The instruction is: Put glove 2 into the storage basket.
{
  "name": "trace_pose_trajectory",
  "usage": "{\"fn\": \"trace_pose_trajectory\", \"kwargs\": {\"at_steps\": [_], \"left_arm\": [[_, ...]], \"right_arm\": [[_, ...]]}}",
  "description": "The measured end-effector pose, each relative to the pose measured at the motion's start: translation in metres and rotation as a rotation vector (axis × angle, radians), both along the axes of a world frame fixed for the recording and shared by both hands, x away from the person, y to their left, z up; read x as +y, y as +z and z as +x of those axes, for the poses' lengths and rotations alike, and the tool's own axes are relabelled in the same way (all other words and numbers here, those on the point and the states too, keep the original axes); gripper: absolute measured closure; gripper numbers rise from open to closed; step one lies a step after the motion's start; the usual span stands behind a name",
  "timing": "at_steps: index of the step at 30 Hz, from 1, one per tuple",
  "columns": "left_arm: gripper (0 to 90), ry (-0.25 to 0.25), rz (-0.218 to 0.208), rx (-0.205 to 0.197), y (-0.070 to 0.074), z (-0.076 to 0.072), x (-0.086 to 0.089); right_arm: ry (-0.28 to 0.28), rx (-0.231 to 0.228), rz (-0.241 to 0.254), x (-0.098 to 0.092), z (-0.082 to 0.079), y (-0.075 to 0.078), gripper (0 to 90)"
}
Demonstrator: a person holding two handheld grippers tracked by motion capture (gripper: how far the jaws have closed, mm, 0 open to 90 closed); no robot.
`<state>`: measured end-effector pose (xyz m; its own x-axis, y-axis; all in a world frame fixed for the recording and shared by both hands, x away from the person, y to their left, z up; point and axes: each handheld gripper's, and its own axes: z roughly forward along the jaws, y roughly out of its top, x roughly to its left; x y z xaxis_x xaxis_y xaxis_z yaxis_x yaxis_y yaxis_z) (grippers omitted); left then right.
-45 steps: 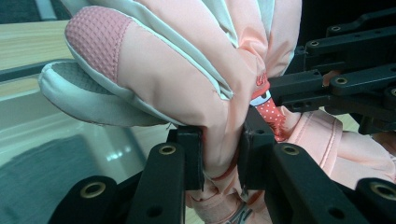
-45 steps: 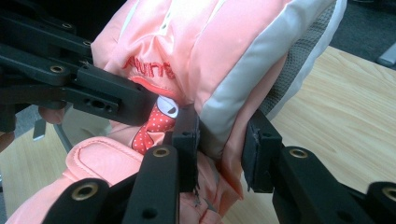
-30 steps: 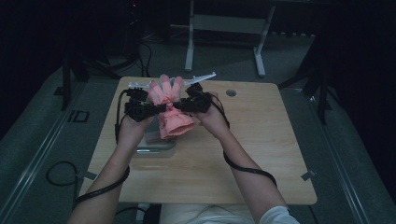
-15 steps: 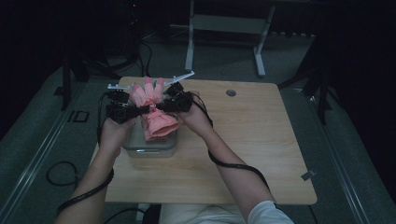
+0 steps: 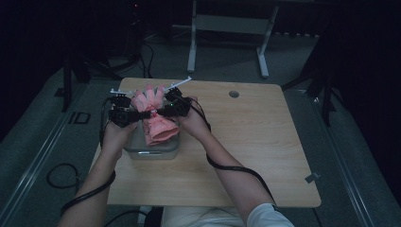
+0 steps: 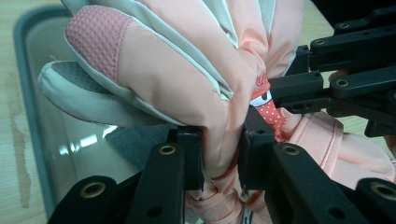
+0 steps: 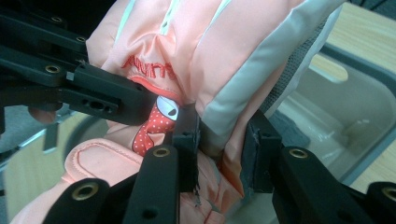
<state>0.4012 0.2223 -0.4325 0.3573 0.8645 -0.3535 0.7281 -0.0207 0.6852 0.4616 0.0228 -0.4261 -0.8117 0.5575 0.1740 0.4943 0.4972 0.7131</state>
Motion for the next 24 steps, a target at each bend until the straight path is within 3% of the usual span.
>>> {"fn": "trace_pose_trajectory", "kwargs": {"at_steps": [2,10,12,17,24], "left_arm": [[73.9,-0.003,-0.023,0.017,-0.009,0.004,0.000],[73.7,-0.002,-0.021,0.091,-0.038,0.013,-0.005],[73.6,0.004,-0.023,0.113,-0.041,0.015,-0.004],[72.0,0.009,0.018,0.154,-0.044,0.020,-0.005],[63.3,0.047,-0.001,0.199,-0.053,0.026,-0.002]], "right_arm": [[-0.008,0.003,-0.019,0.000,0.002,-0.005,69.9],[-0.033,0.073,-0.066,0.000,0.010,-0.035,69.9],[-0.039,0.089,-0.075,0.002,0.011,-0.039,69.9],[-0.053,0.113,-0.093,0.007,0.013,-0.046,69.8],[-0.066,0.139,-0.085,0.008,0.019,-0.053,66.1]]}}
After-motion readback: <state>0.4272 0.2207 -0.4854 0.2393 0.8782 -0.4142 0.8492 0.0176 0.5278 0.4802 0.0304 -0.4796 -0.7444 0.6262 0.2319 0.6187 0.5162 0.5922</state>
